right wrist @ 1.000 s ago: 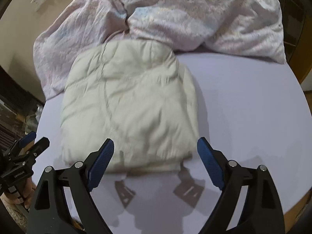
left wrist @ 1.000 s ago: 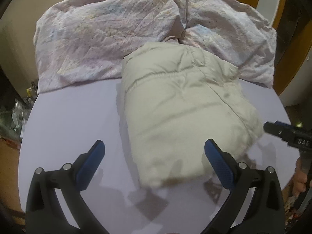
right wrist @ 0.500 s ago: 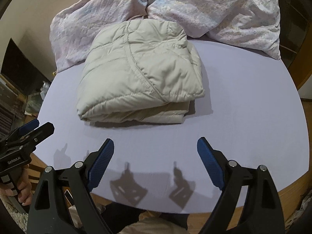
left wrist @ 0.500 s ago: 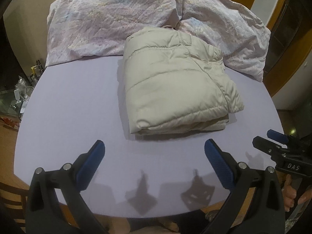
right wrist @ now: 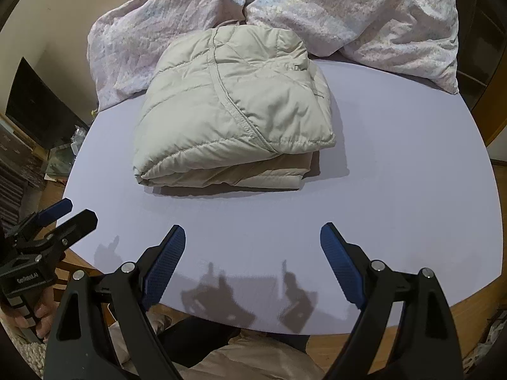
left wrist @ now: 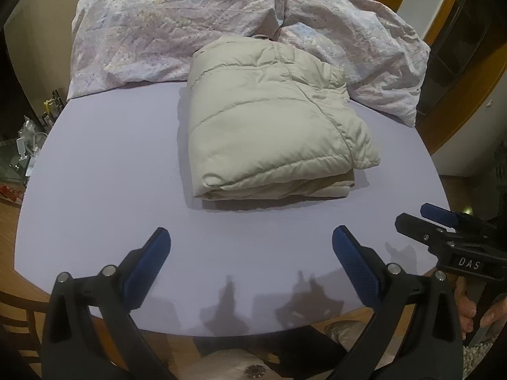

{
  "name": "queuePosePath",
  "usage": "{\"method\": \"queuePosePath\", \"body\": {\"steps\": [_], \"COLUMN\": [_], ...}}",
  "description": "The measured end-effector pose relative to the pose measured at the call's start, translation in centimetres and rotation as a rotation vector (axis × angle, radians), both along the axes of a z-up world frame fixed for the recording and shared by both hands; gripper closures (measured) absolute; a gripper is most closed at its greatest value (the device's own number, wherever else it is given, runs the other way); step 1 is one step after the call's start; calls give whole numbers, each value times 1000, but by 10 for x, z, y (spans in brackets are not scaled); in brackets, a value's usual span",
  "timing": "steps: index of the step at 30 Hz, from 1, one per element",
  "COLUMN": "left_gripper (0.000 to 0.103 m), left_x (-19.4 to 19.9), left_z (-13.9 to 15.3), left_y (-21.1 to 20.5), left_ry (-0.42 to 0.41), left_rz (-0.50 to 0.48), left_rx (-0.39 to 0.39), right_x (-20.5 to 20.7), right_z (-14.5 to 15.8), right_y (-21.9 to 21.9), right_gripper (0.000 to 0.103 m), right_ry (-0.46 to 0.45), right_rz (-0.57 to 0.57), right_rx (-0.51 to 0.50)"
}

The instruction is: Fold large clothes

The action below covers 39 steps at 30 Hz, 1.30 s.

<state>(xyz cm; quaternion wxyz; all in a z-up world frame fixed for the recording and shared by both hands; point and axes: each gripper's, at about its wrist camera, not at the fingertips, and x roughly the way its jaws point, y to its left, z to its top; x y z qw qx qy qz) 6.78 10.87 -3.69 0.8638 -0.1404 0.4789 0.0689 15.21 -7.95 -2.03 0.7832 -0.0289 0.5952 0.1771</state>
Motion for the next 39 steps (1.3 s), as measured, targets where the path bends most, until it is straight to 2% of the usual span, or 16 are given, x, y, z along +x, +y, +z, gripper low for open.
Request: {"method": "queuePosePath", "body": {"steps": [8, 22, 39], "left_gripper": [2, 2, 2], "left_x": [-4, -9, -8], "left_z": [2, 5, 1], "left_y": [-5, -9, -7], "left_ry": [-17, -36, -22], "left_rz": [-7, 11, 15], "left_rx": [-28, -40, -47], "right_x": [-6, -7, -7], "right_z": [1, 4, 1], "right_y": [-5, -7, -8], "right_gripper": [14, 14, 14], "right_ry": [25, 8, 18], "right_rz": [-1, -8, -14], "right_rx": [19, 25, 29]}}
